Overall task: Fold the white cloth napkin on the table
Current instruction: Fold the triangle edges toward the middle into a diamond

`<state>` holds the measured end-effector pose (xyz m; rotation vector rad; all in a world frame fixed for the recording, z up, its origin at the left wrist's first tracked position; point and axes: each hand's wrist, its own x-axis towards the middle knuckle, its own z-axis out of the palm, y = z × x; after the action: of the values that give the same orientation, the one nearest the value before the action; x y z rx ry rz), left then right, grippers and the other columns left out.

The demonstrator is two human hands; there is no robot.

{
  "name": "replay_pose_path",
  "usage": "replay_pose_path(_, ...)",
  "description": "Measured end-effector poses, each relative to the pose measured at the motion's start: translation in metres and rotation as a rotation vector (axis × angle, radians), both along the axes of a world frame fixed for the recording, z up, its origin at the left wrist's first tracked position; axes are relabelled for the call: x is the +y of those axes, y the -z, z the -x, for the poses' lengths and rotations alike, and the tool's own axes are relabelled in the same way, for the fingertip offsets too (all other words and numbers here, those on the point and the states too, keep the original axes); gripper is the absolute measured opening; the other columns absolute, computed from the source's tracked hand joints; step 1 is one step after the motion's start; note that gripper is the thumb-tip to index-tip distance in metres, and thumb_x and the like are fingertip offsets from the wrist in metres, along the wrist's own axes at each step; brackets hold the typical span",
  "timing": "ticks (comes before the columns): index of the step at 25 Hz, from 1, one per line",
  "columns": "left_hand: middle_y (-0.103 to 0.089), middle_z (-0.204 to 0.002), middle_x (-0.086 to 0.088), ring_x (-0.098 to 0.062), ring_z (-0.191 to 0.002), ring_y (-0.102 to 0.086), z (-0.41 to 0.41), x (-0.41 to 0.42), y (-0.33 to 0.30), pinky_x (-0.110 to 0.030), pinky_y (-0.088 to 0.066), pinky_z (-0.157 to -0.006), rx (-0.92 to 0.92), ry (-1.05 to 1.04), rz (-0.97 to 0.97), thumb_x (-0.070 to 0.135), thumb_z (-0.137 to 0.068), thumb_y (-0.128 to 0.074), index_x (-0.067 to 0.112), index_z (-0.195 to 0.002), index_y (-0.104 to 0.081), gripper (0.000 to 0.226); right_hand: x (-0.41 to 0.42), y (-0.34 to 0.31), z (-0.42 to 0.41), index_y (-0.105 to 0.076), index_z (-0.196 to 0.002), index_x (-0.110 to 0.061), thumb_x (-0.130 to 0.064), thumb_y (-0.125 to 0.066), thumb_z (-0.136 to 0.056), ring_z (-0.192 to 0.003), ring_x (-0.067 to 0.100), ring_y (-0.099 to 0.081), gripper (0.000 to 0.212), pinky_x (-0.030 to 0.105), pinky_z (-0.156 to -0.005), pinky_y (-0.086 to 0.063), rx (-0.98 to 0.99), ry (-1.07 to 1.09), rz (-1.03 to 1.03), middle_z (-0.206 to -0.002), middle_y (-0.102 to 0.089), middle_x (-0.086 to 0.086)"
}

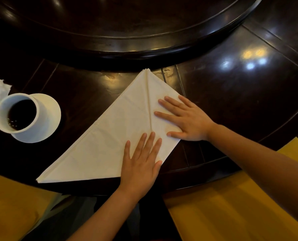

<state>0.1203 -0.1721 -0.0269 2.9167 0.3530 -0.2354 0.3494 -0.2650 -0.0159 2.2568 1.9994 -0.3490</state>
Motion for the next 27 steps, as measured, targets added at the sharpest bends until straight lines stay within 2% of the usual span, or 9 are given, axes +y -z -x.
replay_pose_path(3,-0.018,-0.156,-0.003,-0.026,-0.143,-0.012,0.012,0.010,0.000,-0.052,-0.007,-0.109,-0.036,0.034,0.032,0.052,-0.093,-0.024,0.032,-0.147,-0.019,0.059,0.004,-0.002,-0.005,0.002,-0.148,-0.034,-0.068,-0.018,-0.087,-0.143,0.017,0.011,0.072,0.048,-0.115,0.003,0.005,0.068,0.012,-0.157,0.007,0.001)
replay_pose_path(7,-0.016,-0.156,-0.006,-0.024,-0.143,-0.009,0.013,0.009,-0.002,-0.053,-0.007,-0.109,-0.047,0.011,0.039,0.058,-0.093,-0.011,0.028,-0.148,-0.015,0.063,0.011,-0.010,0.018,0.003,-0.148,-0.033,-0.066,-0.013,-0.088,-0.143,0.019,0.011,0.070,0.053,-0.112,0.012,-0.030,0.210,-0.009,-0.157,0.005,0.002)
replay_pose_path(9,-0.016,-0.156,-0.009,-0.024,-0.143,-0.011,0.017,0.012,-0.004,-0.054,-0.009,-0.109,-0.044,-0.140,0.020,0.054,-0.094,-0.008,0.019,-0.149,-0.015,0.065,0.022,-0.013,0.051,0.000,-0.148,-0.031,-0.062,-0.013,-0.090,-0.143,0.022,0.010,0.066,0.053,-0.111,0.011,-0.028,0.280,-0.054,-0.157,0.005,0.003)
replay_pose_path(13,-0.017,-0.155,-0.012,-0.025,-0.143,-0.012,0.045,0.044,-0.002,-0.058,-0.009,-0.110,-0.004,-0.465,-0.064,0.048,-0.092,-0.022,0.010,-0.148,-0.017,0.068,0.040,-0.002,0.114,-0.002,-0.149,-0.028,-0.057,-0.015,-0.092,-0.144,0.022,0.009,0.065,0.055,-0.112,0.003,0.060,0.273,-0.056,-0.157,0.003,0.003)
replay_pose_path(17,-0.013,-0.156,-0.012,-0.025,-0.143,-0.007,0.086,0.080,0.000,-0.057,-0.007,-0.110,0.040,-0.652,-0.073,0.055,-0.090,-0.022,0.010,-0.148,-0.014,0.075,0.040,0.004,0.117,0.003,-0.148,-0.030,-0.057,-0.010,-0.092,-0.143,0.020,0.012,0.064,0.049,-0.113,0.005,0.074,0.297,-0.037,-0.157,0.007,0.001)
replay_pose_path(20,-0.026,-0.152,-0.016,-0.031,-0.141,-0.019,0.113,0.100,-0.005,-0.059,-0.016,-0.107,0.043,-0.731,-0.089,0.055,-0.090,-0.024,0.007,-0.146,-0.024,0.074,0.041,0.003,0.118,0.006,-0.148,-0.031,-0.057,-0.011,-0.093,-0.142,0.018,0.016,0.064,0.047,-0.114,0.007,0.067,0.290,-0.027,-0.157,0.009,0.000)
replay_pose_path(22,-0.039,-0.144,-0.019,-0.036,-0.134,-0.033,0.129,0.111,-0.012,-0.057,-0.031,-0.101,0.000,-0.726,-0.089,0.051,-0.090,-0.034,0.007,-0.141,-0.036,0.067,0.042,0.002,0.118,0.007,-0.148,-0.031,-0.058,-0.012,-0.092,-0.142,0.018,0.017,0.064,0.047,-0.114,0.007,0.077,0.294,-0.015,-0.157,0.011,0.000)
replay_pose_path(24,-0.052,-0.127,-0.021,-0.037,-0.116,-0.047,0.141,0.121,-0.020,-0.048,-0.046,-0.084,-0.091,-0.721,-0.089,0.042,-0.090,-0.052,0.006,-0.131,-0.049,0.055,0.043,0.001,0.118,0.005,-0.148,-0.030,-0.058,-0.011,-0.092,-0.142,0.018,0.016,0.065,0.050,-0.115,0.005,0.095,0.302,-0.010,-0.157,0.011,0.000)
replay_pose_path(27,-0.059,-0.100,-0.016,-0.031,-0.093,-0.051,0.149,0.133,-0.030,-0.034,-0.044,-0.065,-0.156,-0.774,-0.054,0.028,-0.079,-0.072,0.005,-0.112,-0.060,0.042,0.043,0.001,0.118,0.004,-0.148,-0.029,-0.060,-0.008,-0.091,-0.143,0.019,0.014,0.067,0.052,-0.115,0.001,0.112,0.304,-0.014,-0.157,0.010,0.001)
